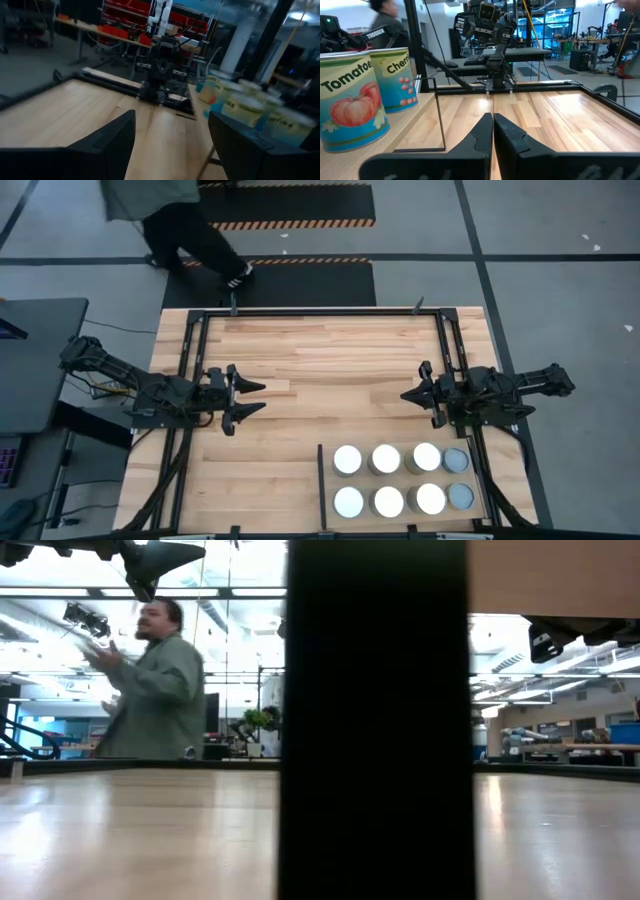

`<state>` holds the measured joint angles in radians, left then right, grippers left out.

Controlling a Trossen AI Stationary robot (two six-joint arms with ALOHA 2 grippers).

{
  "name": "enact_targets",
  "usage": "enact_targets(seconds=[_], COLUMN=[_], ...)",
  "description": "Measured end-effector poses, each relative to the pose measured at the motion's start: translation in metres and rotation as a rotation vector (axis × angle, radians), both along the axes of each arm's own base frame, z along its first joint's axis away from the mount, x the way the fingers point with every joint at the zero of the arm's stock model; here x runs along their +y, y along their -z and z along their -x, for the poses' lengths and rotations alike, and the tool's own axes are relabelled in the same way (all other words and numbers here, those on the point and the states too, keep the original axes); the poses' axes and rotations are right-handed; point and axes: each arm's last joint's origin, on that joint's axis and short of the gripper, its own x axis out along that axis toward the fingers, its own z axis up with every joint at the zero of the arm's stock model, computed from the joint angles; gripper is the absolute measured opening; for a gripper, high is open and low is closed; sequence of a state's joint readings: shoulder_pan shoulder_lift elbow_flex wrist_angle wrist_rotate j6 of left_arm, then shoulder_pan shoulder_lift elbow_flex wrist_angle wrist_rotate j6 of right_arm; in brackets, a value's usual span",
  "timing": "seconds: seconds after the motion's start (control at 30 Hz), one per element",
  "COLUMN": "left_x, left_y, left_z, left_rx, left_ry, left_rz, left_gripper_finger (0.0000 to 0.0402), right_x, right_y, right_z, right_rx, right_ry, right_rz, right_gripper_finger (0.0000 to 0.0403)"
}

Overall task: Pick and place cans onto a shelf
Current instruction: Return to Home Position

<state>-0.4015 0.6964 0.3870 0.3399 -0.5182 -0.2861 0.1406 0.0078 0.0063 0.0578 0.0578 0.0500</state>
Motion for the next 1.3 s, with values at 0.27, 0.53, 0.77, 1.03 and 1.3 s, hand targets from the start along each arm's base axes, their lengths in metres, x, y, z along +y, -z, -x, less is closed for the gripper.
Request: enact_targets(seconds=[0.27, 0.53, 0.77, 1.03, 1.3], left_x=[0.011, 0.013, 0.026, 0.038, 0.044], left_y=[-0.001, 0.005, -0.011, 0.004, 0.064], left_z=[-0.006, -0.002, 0.038, 0.078, 0.063], left_rx=[0.015, 0.069, -0.009, -0.193, -0.164], left_ry=[-0.183, 0.113, 0.047, -0.004, -0.18], left_rz=[-0.222, -0.362, -0.409, -0.56, -0.528], left_gripper_finger=[0.0256, 0.0256, 0.0256, 0.0256, 0.0256], right_x=[0.0, 0.0, 0.0, 0.0, 0.0], right_y=[0.0, 0.0, 0.0, 0.0, 0.0], right_z=[0.0, 0.0, 0.0, 0.0, 0.0], right_rx=[0.0, 0.0, 0.0, 0.0, 0.0], right_ry=[0.0, 0.0, 0.0, 0.0, 0.002], right_rz=[0.0, 0.0, 0.0, 0.0, 0.0], right_gripper_finger=[0.0023, 0.0023, 0.0022, 0.0022, 0.0021])
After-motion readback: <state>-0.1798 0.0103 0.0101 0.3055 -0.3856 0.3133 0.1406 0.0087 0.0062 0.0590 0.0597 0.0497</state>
